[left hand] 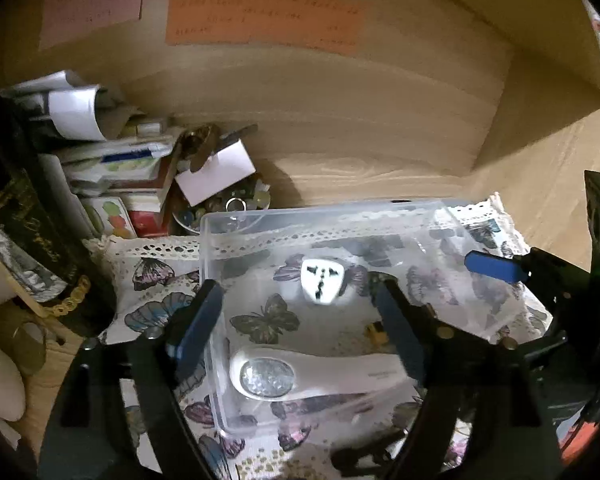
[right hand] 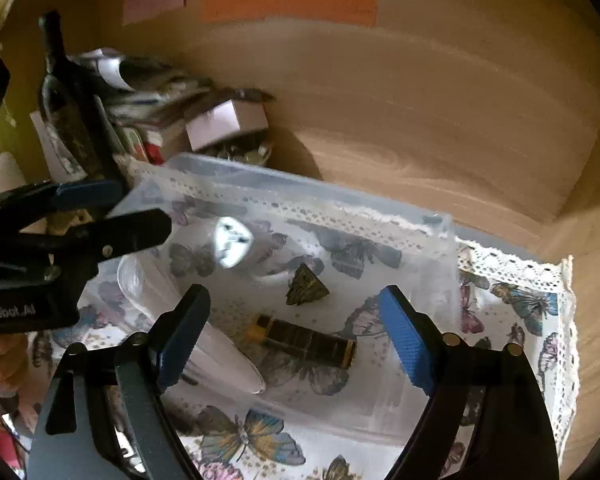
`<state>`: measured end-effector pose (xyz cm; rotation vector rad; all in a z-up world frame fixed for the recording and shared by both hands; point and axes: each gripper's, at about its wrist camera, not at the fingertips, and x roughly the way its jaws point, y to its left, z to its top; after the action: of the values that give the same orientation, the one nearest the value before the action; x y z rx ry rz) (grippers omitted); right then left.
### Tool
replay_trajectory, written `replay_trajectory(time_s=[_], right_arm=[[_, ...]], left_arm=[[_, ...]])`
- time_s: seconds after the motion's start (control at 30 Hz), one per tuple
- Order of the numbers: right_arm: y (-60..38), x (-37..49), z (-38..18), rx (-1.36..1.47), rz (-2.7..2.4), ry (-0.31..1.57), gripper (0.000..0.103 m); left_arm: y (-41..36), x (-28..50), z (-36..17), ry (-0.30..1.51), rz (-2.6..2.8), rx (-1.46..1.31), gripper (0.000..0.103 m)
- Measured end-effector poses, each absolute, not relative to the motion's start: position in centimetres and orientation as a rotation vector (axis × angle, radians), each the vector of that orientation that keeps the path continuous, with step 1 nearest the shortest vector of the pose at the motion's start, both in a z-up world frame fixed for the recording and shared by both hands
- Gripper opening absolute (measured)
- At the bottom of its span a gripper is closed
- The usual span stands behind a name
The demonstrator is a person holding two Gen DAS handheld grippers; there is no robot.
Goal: Organize rigid objects
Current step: 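Grasp the keys with red tag with the left gripper while the right gripper grasps the black marker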
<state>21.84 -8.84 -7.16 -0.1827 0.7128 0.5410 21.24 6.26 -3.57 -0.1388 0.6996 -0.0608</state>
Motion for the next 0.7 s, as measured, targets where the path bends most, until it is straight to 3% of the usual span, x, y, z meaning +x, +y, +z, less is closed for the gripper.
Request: replay_trajectory(time_s=[0.23,0.43,0.7], right_arm=[[-10.7,18.2,-5.2,-0.160,0.559,0.631,0.085],[-11.2,15.2,-5.7,-0.161,0.591,0.620,0.085],[-9.6,13.2,-9.4,-0.206,0.635,0.708,0.083]], left_arm=[[6.0,17.1,-1.7,0.629,-0.039,-0.069,0.096],[6.0,13.4,-2.9,0.641,-0.039,-0.022,0.096],[6.2,10.8,-8.6,0.781,-0.053,0.020,0.096]])
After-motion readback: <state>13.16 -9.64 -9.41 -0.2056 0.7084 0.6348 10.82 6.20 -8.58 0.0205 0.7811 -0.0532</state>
